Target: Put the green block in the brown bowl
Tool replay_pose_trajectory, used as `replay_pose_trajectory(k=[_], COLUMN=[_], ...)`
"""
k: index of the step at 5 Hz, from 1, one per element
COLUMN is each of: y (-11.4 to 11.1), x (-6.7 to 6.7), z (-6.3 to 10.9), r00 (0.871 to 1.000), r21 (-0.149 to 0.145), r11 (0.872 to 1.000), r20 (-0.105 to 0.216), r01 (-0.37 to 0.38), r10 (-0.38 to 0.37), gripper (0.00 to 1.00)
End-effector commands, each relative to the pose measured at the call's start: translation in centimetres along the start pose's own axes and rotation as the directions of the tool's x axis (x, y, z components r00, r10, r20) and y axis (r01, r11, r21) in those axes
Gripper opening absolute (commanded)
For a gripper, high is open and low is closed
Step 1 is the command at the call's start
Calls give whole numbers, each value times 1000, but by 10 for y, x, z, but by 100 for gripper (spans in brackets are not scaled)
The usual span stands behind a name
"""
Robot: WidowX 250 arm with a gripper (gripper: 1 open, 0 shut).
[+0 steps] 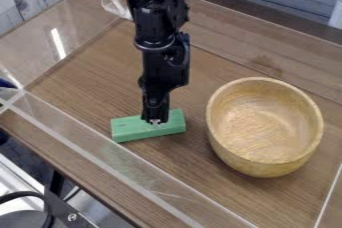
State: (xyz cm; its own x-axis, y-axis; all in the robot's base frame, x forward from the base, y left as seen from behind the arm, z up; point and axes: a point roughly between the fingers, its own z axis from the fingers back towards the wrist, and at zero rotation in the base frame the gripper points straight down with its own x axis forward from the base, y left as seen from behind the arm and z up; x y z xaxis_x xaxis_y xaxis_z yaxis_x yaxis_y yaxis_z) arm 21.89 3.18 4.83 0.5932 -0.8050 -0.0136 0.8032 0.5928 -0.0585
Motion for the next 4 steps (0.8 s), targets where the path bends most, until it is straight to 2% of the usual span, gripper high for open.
replay_pose_trajectory(k=[1,2,3,4], y=[10,10,11,12], x=[7,8,8,9], z=[12,10,7,6], r00=[1000,999,999,999], r21=[53,51,45,44], r11=[999,999,999,999], r20=[31,33,35,38], r01=[1,-2,0,-2], r10=[-2,0,-1,0], gripper=[0,0,100,0])
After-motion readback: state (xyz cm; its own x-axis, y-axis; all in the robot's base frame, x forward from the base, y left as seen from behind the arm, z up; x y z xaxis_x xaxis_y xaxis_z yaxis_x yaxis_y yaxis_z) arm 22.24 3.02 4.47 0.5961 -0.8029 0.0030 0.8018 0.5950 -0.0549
